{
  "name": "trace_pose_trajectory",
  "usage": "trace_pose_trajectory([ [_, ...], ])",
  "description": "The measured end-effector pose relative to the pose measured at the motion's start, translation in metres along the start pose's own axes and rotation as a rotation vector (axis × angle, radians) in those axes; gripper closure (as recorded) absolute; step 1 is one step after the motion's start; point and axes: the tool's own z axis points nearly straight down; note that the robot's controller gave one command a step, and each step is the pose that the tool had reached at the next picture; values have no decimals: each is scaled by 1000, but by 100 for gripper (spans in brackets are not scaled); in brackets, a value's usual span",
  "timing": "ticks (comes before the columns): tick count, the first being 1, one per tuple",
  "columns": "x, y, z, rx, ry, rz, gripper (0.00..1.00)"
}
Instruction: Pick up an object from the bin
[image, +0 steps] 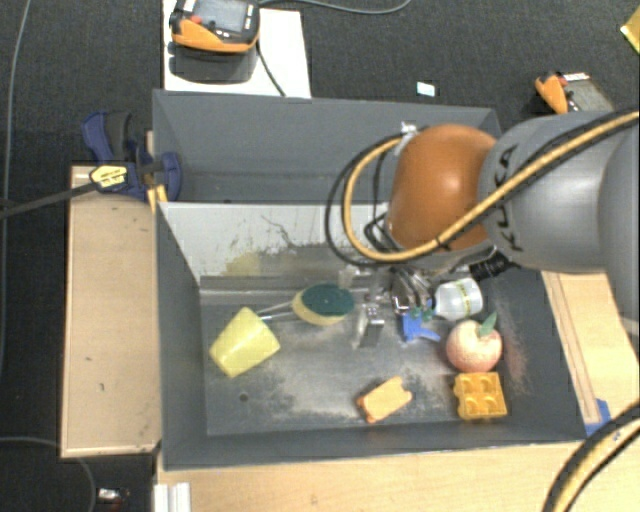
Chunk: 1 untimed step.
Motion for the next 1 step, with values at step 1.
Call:
trace_pose_trajectory([
  [1,0,0,0,0,0,0,0],
])
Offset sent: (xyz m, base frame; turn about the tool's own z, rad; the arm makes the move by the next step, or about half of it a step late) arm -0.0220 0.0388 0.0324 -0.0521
